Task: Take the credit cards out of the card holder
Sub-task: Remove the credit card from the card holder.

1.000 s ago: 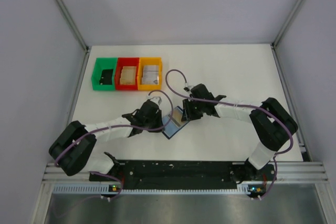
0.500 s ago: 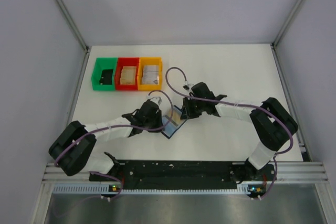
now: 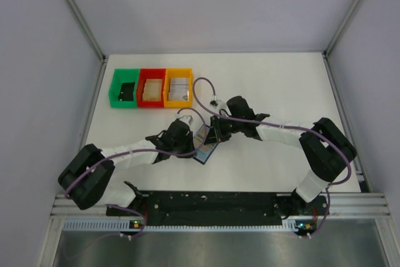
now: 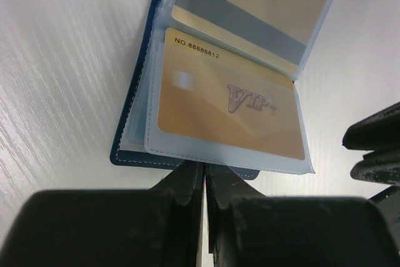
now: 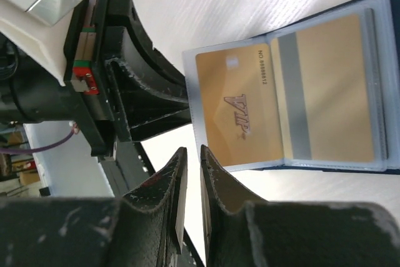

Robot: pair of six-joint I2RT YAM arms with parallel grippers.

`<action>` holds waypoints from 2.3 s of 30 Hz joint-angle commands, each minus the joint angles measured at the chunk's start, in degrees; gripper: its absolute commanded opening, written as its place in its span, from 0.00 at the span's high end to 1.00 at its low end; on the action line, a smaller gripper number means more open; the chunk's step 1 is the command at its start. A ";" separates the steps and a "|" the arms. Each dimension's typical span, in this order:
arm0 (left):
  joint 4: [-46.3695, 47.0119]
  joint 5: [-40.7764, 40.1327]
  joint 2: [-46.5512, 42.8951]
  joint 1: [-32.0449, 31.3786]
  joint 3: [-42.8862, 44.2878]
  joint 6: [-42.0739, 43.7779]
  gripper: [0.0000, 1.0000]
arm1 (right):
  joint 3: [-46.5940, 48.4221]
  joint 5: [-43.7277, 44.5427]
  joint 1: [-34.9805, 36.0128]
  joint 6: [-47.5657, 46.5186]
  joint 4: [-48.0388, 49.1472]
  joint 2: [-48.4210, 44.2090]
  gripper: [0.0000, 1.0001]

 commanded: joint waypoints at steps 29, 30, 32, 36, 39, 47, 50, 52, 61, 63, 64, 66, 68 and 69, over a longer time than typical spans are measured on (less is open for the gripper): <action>11.39 -9.57 -6.30 0.51 -7.04 -8.07 0.97 | 9.60 4.76 0.25 -8.87 -5.08 11.36 0.71; 11.39 -9.31 -5.86 0.69 -7.40 -8.08 0.98 | 9.77 3.88 0.34 -8.87 -4.99 12.23 0.71; 11.48 -8.78 -4.81 0.69 -7.75 -8.16 0.99 | 9.77 3.43 0.34 -8.35 -4.73 13.20 0.71; 11.30 -7.55 -3.22 0.87 -7.75 -8.34 1.00 | 8.29 0.11 0.25 -6.59 -2.27 14.00 0.73; 10.78 -7.29 -3.40 1.04 -7.75 -7.81 1.00 | 6.62 -2.45 -0.01 -4.74 1.24 13.48 0.81; 7.35 -6.41 -4.36 1.74 -6.87 -3.95 1.00 | 0.20 -9.66 -3.00 2.20 12.14 11.19 1.00; 7.09 -5.01 -3.84 1.83 -6.17 -1.84 1.00 | -2.17 -10.01 -3.09 3.52 14.51 9.79 1.00; 6.73 -3.87 -2.79 1.92 -5.29 -0.87 1.00 | -4.02 -9.32 -3.97 4.92 16.80 8.91 1.00; 6.82 -0.96 -1.29 1.92 -4.50 0.10 1.00 | -9.73 -7.20 -8.45 7.39 21.37 7.32 1.00; 6.73 -1.05 -1.81 2.01 -4.59 0.10 1.00 | -10.44 -6.85 -8.54 7.57 22.08 7.41 1.00; 6.65 -1.13 -2.08 2.01 -4.59 0.19 1.00 | -10.62 -6.85 -8.45 7.65 22.34 7.41 1.00; 6.21 -0.96 -3.04 2.01 -4.50 -0.25 1.00 | -10.79 -7.11 -8.54 7.83 22.61 7.32 1.00; 6.47 -0.26 -4.53 1.92 -4.59 -1.39 0.97 | -10.97 -7.29 -8.54 8.27 23.22 7.23 1.00; 6.90 0.01 -5.50 1.92 -4.50 -2.44 0.95 | -10.97 -7.38 -8.45 8.44 23.22 6.97 1.00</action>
